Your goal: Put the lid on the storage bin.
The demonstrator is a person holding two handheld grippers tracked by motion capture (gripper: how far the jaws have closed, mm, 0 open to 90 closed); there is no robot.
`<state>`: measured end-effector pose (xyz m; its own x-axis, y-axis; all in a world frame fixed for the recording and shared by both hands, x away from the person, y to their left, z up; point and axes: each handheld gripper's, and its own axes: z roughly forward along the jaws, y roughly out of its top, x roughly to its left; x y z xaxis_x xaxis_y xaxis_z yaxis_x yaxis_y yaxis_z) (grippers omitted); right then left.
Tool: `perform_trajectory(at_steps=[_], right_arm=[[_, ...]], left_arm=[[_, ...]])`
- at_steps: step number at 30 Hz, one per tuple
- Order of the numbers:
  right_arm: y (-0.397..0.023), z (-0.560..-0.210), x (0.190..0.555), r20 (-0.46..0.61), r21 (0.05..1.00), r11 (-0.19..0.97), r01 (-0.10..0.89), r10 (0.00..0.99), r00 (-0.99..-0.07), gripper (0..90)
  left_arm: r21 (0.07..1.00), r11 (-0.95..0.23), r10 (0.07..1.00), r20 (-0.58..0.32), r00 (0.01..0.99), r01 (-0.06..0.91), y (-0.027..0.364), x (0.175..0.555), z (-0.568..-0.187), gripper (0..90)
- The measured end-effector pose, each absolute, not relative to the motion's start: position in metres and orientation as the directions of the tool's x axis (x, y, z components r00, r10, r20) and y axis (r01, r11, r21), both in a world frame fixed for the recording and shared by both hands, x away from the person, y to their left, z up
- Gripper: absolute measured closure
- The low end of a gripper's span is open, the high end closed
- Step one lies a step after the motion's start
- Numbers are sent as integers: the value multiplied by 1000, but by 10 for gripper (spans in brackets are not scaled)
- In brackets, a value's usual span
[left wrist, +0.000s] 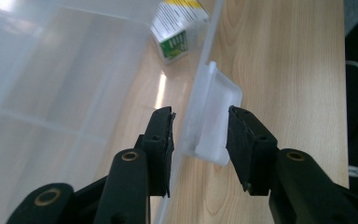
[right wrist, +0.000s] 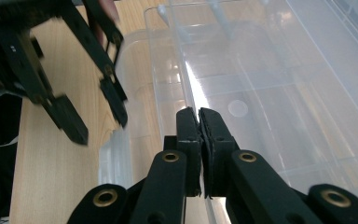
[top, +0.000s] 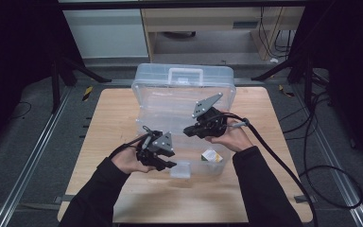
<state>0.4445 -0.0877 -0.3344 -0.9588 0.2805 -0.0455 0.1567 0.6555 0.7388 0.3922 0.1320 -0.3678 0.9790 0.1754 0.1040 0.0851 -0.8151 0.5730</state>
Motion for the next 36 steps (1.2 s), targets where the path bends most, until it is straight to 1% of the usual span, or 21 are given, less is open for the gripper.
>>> perform_trajectory(at_steps=[3,8,10,13,16,19,20,22,28,36], right_arm=[[-88,-335,444,-41,741,652,163,286,-957,872],[-88,-335,444,-39,743,647,169,293,-955,868],[-88,-336,443,-38,747,642,171,298,-954,865],[-88,-336,441,-40,747,640,179,313,-949,862],[-88,-337,439,-42,750,636,182,320,-946,860],[-89,-338,437,-39,750,635,186,323,-946,859],[-89,-339,436,-39,750,634,188,326,-945,859],[-88,-340,435,-41,750,635,186,325,-945,858],[-86,-342,430,-57,742,645,182,332,-942,851],[-87,-350,420,-67,754,632,179,345,-936,849]], left_arm=[[617,-779,237,121,964,114,147,389,-355,610],[722,-668,363,104,926,181,170,390,-337,654],[758,-618,431,102,897,210,180,393,-328,687],[804,-535,534,85,841,258,192,399,-318,703],[835,-467,613,71,787,289,204,408,-311,706],[865,-392,672,36,739,315,217,421,-307,717],[869,-380,680,30,732,317,220,424,-306,731],[884,-333,687,-11,727,328,225,431,-307,747],[887,-308,734,-8,679,344,229,444,-312,800],[887,-298,750,-10,661,352,232,449,-315,845]])
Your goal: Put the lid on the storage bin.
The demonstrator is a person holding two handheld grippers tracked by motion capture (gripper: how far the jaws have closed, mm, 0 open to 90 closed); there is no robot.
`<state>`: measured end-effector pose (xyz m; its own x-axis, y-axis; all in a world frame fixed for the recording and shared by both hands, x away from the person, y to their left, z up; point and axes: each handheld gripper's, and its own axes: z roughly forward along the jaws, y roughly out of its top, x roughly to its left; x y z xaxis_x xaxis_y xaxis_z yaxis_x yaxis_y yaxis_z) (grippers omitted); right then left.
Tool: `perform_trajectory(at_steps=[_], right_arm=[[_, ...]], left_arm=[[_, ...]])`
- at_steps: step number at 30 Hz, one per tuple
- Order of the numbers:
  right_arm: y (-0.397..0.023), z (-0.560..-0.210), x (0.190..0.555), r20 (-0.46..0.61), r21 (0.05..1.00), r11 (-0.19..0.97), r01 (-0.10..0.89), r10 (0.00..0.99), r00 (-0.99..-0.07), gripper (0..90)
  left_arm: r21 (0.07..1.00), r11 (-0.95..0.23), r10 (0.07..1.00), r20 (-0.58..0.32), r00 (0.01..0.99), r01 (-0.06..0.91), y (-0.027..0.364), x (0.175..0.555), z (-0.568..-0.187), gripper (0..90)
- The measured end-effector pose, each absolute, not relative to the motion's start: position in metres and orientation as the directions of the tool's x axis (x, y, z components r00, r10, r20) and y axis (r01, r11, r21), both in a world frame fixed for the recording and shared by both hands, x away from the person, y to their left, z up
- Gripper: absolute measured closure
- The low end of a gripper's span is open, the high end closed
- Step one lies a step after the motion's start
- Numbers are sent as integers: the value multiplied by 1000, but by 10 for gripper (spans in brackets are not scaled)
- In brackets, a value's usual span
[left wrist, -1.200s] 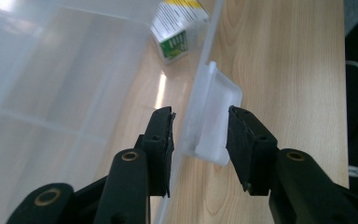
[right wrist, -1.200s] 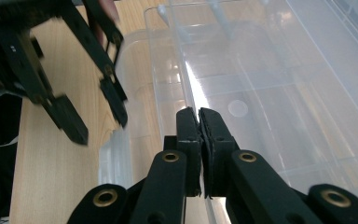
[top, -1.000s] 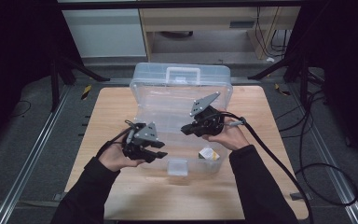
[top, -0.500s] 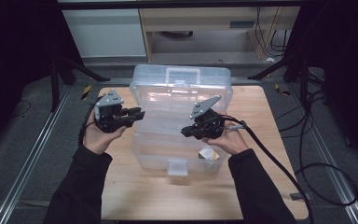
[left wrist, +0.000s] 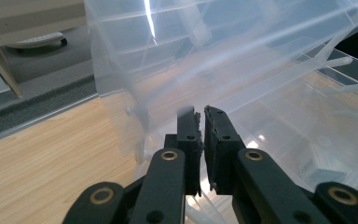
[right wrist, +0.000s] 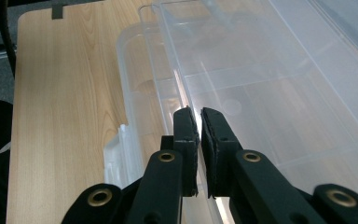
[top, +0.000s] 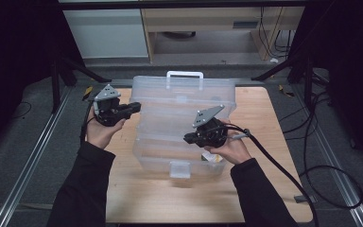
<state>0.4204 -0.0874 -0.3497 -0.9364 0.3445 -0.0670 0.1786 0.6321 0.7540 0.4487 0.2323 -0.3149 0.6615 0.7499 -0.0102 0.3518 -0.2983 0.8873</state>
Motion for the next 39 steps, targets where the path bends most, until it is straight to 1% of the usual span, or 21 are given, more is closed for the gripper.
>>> perform_trajectory(at_steps=[5,9,15,17,19,21,24,31,39], right_arm=[[-86,-353,415,-79,756,630,180,360,-930,835],[-87,-355,410,-85,772,608,188,391,-917,802],[-103,-343,401,-60,839,506,199,449,-891,786],[-112,-341,396,-58,852,479,212,489,-870,793],[-122,-342,392,-72,856,461,233,553,-830,793],[-136,-345,389,-61,864,430,263,608,-792,799],[-157,-351,385,-36,876,384,291,655,-755,809],[-192,-365,380,26,891,295,346,727,-686,862],[-204,-370,381,63,899,241,367,757,-651,877]], left_arm=[[888,-305,746,-3,666,345,235,443,-318,859],[887,-305,744,-5,669,346,239,439,-322,859],[884,-320,734,3,679,341,240,434,-324,857],[884,-323,730,5,683,338,240,432,-325,857],[883,-329,728,11,686,335,239,430,-326,857],[880,-338,726,18,687,335,239,427,-327,858],[876,-346,721,19,692,337,239,423,-331,860],[868,-365,709,24,704,338,240,414,-341,866],[848,-395,701,30,713,353,242,405,-353,864]])
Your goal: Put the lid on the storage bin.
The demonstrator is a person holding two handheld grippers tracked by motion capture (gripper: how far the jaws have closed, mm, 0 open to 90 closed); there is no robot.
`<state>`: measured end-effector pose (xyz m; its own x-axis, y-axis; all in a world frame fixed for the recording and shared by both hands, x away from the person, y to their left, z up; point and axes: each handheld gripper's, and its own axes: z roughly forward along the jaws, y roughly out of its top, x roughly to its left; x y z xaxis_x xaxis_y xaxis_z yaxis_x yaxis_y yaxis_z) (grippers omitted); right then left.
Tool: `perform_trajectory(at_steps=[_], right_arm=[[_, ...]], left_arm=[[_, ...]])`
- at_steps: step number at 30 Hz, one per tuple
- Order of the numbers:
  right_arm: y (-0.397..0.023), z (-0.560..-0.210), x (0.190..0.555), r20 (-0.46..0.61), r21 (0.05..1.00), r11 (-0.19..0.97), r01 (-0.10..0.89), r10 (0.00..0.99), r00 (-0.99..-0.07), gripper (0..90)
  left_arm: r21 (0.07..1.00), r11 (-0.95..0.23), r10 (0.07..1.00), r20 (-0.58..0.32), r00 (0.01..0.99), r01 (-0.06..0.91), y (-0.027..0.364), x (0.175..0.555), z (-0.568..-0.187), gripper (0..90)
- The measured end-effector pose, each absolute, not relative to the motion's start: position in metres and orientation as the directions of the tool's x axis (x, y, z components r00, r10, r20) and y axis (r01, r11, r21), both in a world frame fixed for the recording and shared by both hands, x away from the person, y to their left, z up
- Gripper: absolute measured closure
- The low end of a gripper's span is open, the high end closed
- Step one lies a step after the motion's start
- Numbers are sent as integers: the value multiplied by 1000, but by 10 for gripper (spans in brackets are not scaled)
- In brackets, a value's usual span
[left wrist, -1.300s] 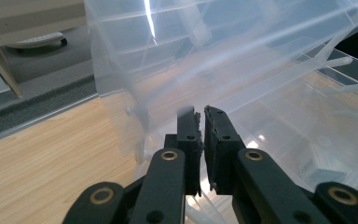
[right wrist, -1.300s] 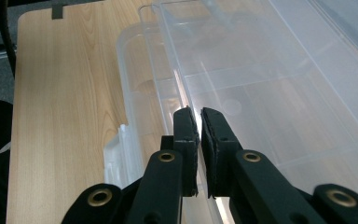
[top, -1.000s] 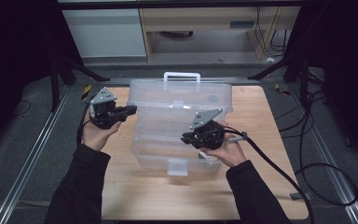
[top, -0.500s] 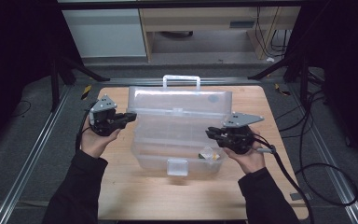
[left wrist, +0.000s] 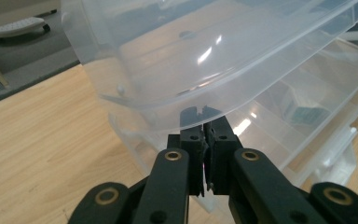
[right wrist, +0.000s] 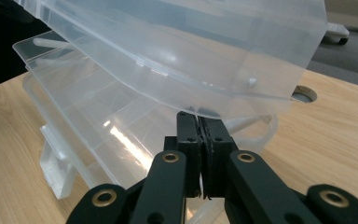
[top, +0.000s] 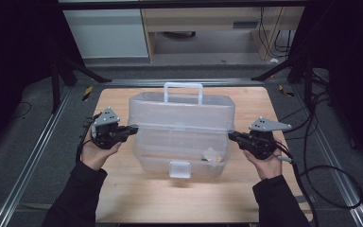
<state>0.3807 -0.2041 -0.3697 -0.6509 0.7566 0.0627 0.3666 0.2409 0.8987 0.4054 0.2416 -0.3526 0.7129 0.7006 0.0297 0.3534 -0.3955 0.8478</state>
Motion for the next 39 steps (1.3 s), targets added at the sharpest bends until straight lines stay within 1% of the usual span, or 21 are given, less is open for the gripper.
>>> perform_trajectory(at_steps=[9,14,22,28,32,39], right_arm=[[-206,-374,376,69,885,255,389,755,-652,870],[-208,-380,371,63,876,268,402,761,-646,839],[-213,-394,367,72,856,280,435,768,-637,836],[-211,-399,366,61,844,303,444,767,-639,835],[-210,-400,364,48,837,318,445,767,-639,813],[-214,-406,361,63,832,311,459,769,-636,809]], left_arm=[[842,-391,720,29,693,371,252,401,-362,849],[823,-405,731,30,682,398,253,400,-368,848],[802,-422,729,23,684,422,258,395,-383,837],[794,-430,730,26,683,430,257,395,-389,839],[791,-434,731,28,682,431,257,393,-392,839],[775,-444,729,21,684,449,258,391,-398,837]])
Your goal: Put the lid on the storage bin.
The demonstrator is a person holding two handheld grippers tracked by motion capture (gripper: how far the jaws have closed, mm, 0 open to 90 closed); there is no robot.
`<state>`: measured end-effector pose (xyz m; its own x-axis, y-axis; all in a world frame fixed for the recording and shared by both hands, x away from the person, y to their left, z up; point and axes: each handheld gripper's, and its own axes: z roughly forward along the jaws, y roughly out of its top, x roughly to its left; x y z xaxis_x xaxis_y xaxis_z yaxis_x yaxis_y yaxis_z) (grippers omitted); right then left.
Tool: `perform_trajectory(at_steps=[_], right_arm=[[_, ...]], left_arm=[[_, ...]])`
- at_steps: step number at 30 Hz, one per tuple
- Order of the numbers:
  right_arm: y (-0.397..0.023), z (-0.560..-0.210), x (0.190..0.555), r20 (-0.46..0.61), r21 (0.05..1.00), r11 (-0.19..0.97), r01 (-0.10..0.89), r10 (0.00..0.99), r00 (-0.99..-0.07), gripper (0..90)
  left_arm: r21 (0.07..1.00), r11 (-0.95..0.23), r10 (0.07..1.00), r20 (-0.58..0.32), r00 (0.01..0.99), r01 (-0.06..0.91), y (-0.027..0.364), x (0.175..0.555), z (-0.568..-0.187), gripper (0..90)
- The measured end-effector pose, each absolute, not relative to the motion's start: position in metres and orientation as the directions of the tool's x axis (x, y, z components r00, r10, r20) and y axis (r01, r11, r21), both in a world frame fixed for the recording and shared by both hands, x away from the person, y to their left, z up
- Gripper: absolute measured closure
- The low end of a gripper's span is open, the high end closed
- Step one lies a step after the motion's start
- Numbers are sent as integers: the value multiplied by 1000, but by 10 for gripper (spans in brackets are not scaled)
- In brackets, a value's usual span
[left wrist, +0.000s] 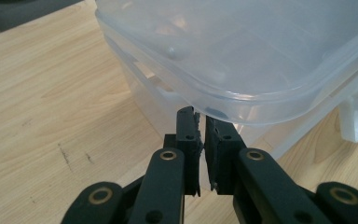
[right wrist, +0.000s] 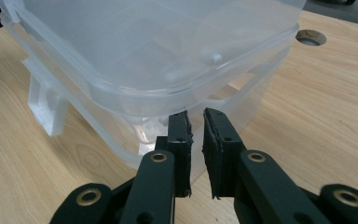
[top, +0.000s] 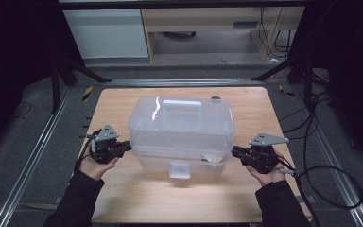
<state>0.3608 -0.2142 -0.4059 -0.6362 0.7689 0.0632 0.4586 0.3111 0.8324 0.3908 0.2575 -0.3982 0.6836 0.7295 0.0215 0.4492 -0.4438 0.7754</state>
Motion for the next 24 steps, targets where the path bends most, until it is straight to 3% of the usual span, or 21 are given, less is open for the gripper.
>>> perform_trajectory(at_steps=[13,24], right_arm=[[-207,-421,357,-38,770,421,480,781,-624,775],[-240,-419,363,11,806,320,498,833,-553,694]], left_arm=[[729,-467,745,19,667,500,263,389,-417,841],[762,-386,803,0,597,520,291,394,-414,779]])
